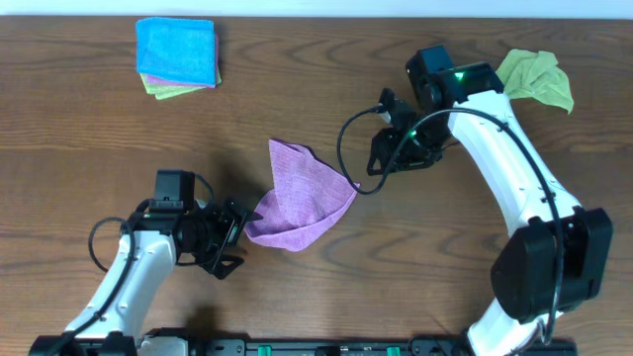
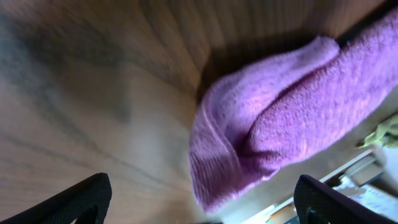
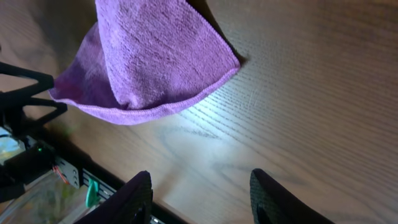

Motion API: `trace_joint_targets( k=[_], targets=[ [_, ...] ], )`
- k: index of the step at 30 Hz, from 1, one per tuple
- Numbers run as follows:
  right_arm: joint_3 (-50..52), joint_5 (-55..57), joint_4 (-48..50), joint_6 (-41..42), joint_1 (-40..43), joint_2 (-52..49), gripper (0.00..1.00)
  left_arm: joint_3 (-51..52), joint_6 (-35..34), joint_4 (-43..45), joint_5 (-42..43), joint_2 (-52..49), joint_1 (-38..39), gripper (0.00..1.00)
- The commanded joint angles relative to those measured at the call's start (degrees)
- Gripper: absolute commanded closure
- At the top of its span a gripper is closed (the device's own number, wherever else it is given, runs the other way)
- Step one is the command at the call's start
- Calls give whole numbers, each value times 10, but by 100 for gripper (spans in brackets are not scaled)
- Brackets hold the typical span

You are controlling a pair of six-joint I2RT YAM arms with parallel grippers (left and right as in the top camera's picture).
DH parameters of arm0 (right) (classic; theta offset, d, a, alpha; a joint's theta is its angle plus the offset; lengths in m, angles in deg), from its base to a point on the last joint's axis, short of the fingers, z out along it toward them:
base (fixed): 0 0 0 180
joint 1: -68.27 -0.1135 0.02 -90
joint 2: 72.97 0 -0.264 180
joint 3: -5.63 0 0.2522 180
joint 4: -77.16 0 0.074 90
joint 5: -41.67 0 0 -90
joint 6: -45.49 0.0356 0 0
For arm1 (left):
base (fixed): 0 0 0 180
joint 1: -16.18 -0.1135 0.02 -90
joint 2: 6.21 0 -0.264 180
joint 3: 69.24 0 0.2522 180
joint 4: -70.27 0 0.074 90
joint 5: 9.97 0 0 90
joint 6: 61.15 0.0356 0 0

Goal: Fold the cloth

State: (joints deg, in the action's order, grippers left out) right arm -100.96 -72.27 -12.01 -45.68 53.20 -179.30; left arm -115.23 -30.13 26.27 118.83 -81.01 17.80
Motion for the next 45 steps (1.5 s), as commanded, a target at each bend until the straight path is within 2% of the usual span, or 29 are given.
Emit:
trace_joint_targets(
  k=[1, 7, 12, 15, 18, 21, 23, 29, 35, 45],
  targets=[
    [-1, 2, 3, -13, 5, 8, 48, 19, -42, 30, -8, -2, 11, 5],
    [-1, 2, 3, -13, 5, 8, 48, 21, -65, 82, -44, -4, 43, 3],
    [-1, 2, 2, -13, 5, 8, 48, 21, -75, 91, -73, -31, 70, 0],
    [-1, 3, 2, -13, 5, 8, 48, 21, -75, 106, -72, -47, 71, 29],
    [-1, 17, 4, -13, 5, 8, 48, 21, -75, 118, -72, -52, 71, 48],
    [9, 19, 20, -12, 5, 8, 43, 21, -75, 128, -68, -52, 71, 80],
    [26, 19, 40, -6, 5, 8, 38, 21, -75, 131, -68, -52, 71, 94],
    [125, 11, 124, 56, 6, 8, 35, 21, -75, 135, -61, -52, 71, 94],
    [229, -78, 251, 151, 9, 8, 38, 21, -75, 152, -46, -52, 71, 94],
    [288, -93, 374, 240, 7, 8, 41, 21, -75, 154, -27, -52, 71, 94]
  ],
)
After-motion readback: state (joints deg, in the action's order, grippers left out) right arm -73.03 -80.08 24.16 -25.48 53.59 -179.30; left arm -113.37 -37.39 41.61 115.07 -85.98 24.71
